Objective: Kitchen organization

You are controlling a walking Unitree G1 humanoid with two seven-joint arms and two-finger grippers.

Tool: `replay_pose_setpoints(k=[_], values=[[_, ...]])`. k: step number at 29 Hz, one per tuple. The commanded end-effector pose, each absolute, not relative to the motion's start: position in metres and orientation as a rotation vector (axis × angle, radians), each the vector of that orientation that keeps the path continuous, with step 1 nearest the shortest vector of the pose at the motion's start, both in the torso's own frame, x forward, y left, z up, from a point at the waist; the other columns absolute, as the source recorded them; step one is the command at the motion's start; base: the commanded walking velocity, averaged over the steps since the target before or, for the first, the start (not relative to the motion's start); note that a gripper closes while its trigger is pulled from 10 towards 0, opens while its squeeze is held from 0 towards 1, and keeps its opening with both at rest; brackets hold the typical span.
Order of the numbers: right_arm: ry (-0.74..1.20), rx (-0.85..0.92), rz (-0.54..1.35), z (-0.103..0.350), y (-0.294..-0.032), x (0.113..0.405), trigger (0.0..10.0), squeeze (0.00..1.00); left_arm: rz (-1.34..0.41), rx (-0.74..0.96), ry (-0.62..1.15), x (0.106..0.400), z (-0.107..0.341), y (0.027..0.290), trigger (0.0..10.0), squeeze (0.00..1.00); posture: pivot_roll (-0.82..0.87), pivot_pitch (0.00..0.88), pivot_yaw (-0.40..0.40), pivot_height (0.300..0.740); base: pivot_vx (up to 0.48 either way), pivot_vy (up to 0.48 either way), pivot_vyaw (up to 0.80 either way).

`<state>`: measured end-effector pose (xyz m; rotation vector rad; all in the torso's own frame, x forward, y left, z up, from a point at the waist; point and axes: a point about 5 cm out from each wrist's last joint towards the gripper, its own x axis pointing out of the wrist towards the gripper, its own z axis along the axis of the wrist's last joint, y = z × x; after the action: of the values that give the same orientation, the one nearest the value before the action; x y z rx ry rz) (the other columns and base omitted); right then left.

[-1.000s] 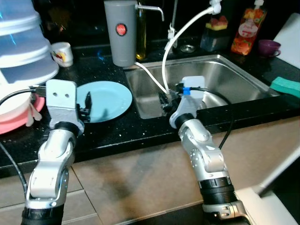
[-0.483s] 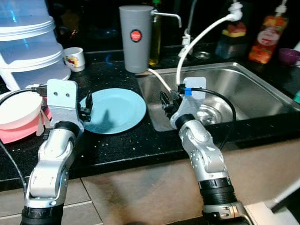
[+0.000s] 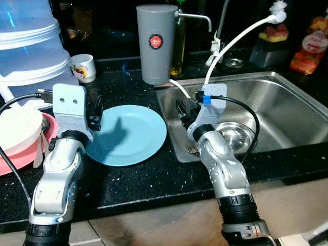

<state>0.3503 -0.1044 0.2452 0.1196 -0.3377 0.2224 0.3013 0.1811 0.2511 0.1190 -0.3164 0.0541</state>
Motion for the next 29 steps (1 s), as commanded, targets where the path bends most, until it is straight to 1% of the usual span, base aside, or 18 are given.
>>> replay_pose_setpoints(k=[1, 16, 20, 22, 23, 29], values=[[-0.334, 0.124, 0.214, 0.245, -0.106, 0.351, 10.0, 0.00, 0.065, 0.115, -0.298, 0.303, 0.248, 0.180, 10.0, 0.00, 0.00, 0.078, 0.053, 0.740, 0.000, 0.000, 0.00], [-0.331, 0.119, 0.204, 0.246, -0.108, 0.353, 10.0, 0.00, 0.088, 0.127, -0.292, 0.304, 0.247, 0.181, 10.0, 0.00, 0.00, 0.085, 0.047, 0.740, 0.000, 0.000, 0.00], [-0.332, 0.110, 0.205, 0.247, -0.108, 0.354, 10.0, 0.00, 0.114, 0.147, -0.263, 0.305, 0.244, 0.185, 10.0, 0.00, 0.00, 0.085, 0.047, 0.740, 0.000, -0.480, 0.00], [-0.337, 0.103, 0.208, 0.249, -0.107, 0.354, 10.0, 0.00, 0.133, 0.114, -0.262, 0.305, 0.242, 0.187, 10.0, 0.00, -0.01, 0.081, 0.044, 0.740, 0.000, -0.304, 0.00], [-0.341, 0.099, 0.208, 0.251, -0.108, 0.354, 10.0, 0.00, 0.143, 0.077, -0.257, 0.305, 0.241, 0.190, 10.0, 0.00, -0.01, 0.081, 0.044, 0.740, 0.000, 0.000, 0.00], [-0.345, 0.093, 0.204, 0.253, -0.110, 0.355, 10.0, 0.00, 0.132, 0.110, -0.251, 0.307, 0.242, 0.194, 10.0, 0.00, -0.01, 0.072, 0.038, 0.740, 0.000, 0.000, 0.00]])
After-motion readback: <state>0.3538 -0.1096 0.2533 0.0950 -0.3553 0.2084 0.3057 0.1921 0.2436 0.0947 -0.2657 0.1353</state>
